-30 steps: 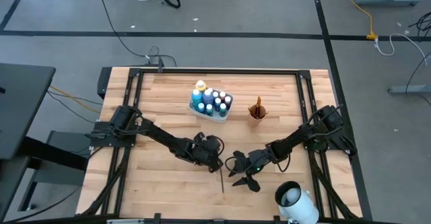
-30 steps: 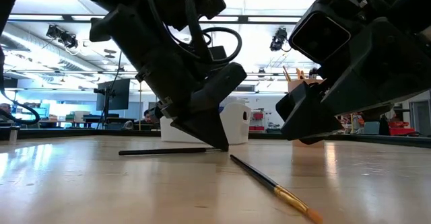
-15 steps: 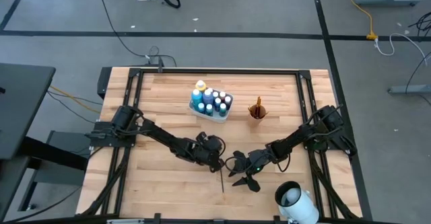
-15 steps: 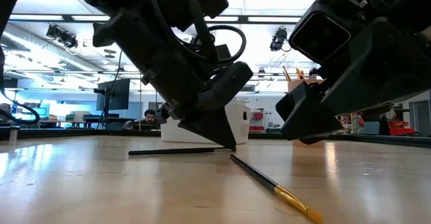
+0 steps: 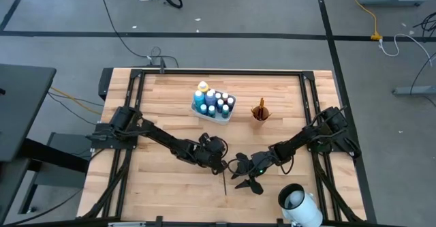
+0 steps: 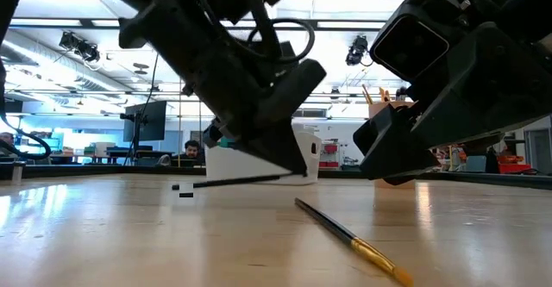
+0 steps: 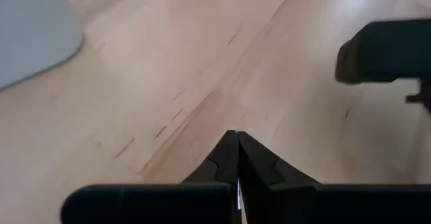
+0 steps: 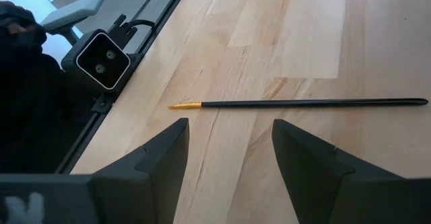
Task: Pick & Place Paint Supplies
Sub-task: Put the silver paintbrush into the cup
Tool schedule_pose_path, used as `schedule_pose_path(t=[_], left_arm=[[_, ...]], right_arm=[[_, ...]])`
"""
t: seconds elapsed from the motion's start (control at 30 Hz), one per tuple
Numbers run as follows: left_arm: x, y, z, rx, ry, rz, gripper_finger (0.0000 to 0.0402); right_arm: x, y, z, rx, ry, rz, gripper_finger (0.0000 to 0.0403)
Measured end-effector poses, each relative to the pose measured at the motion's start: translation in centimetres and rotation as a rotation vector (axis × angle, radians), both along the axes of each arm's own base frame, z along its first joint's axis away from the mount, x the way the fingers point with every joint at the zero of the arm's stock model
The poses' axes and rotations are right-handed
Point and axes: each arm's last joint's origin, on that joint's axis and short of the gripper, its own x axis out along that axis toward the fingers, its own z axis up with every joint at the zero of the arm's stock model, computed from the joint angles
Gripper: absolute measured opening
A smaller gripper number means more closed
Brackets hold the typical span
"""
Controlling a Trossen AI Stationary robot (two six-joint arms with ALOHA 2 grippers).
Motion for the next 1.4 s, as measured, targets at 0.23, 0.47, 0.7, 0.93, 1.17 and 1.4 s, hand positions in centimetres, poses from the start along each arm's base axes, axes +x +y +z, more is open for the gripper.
schedule_pose_path(t=[0.23,0.47,0.7,0.93,1.17,1.4], left_arm=[[0.0,0.0,1.6,0.019,-0.047,-0.009,0.0002],[0.0,-0.5,2.6,0.017,-0.089,-0.034,0.0002],[-1.0,-1.6,6.7,0.077,-0.192,-0.067,0.0002],[-2.2,-3.0,10.3,0.158,-0.296,-0.122,0.0002],[-3.1,-4.3,13.4,0.246,-0.429,-0.176,0.0002],[-3.2,-4.7,14.3,0.302,-0.476,-0.191,0.0002]], right_arm=[[0.1,-0.4,-0.1,-0.062,-0.012,-0.125,0.0215],[0.5,-0.9,0.3,-0.086,-0.074,-0.322,0.0215],[0.6,-1.1,0.3,-0.109,-0.081,-0.332,0.0215],[1.5,-1.7,2.9,-0.076,-0.348,-0.366,0.0215],[1.9,-2.5,5.6,0.015,-0.602,-0.412,0.0215],[2.1,-3.0,6.9,0.085,-0.708,-0.416,0.0215]])
